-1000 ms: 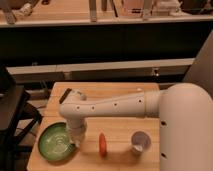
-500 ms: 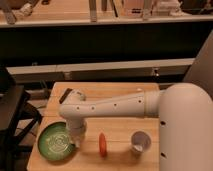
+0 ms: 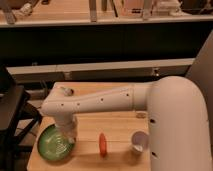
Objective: Place the white sponge in the ceramic bowl
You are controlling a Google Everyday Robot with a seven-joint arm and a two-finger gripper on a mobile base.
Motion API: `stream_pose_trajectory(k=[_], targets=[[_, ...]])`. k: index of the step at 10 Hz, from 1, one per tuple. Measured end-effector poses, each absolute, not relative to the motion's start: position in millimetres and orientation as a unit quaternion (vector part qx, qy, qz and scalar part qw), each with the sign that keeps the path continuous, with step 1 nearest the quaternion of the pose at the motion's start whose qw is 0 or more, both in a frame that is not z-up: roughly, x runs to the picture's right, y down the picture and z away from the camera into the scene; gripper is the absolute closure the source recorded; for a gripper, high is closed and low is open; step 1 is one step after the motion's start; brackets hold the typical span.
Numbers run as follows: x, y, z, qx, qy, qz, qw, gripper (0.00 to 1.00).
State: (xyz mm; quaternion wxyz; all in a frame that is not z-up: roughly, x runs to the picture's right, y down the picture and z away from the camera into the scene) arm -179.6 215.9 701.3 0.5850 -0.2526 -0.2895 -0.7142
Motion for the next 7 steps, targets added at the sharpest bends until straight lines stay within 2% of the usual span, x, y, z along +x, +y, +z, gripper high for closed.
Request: stream_pose_trajectory(k=[1, 3, 7], targets=[[-197.1, 203.2, 688.3, -0.246, -0.285, -0.731, 0.570, 1.00], [-209.5, 193.6, 679.9, -0.237, -0.285, -0.746, 0.554, 0.90], [-218.7, 195.7, 684.1, -0.215, -0.301, -0.760, 0.535, 0.48]])
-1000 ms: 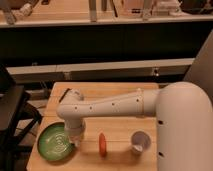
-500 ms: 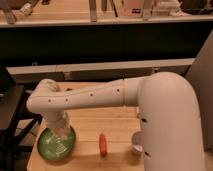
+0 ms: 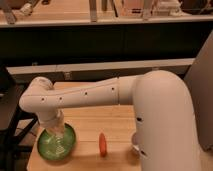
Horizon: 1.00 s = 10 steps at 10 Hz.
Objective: Place the white sponge in the ceramic bowl
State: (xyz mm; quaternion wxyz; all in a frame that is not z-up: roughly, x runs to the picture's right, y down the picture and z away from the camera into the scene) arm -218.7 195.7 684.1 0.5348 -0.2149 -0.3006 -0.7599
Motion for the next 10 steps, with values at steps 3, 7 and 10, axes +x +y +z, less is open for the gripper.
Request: stream_pose_trajectory(k=[3, 7, 10], targets=[[-219.5, 197.9, 686.5, -0.208, -0.307, -0.762, 0.531, 0.22], [-215.2, 208.3, 692.4, -0.208, -0.316, -0.753, 0.538, 0.38], [-211.3, 211.9, 695.7, -0.212, -0.319, -0.751, 0.537, 0.62]])
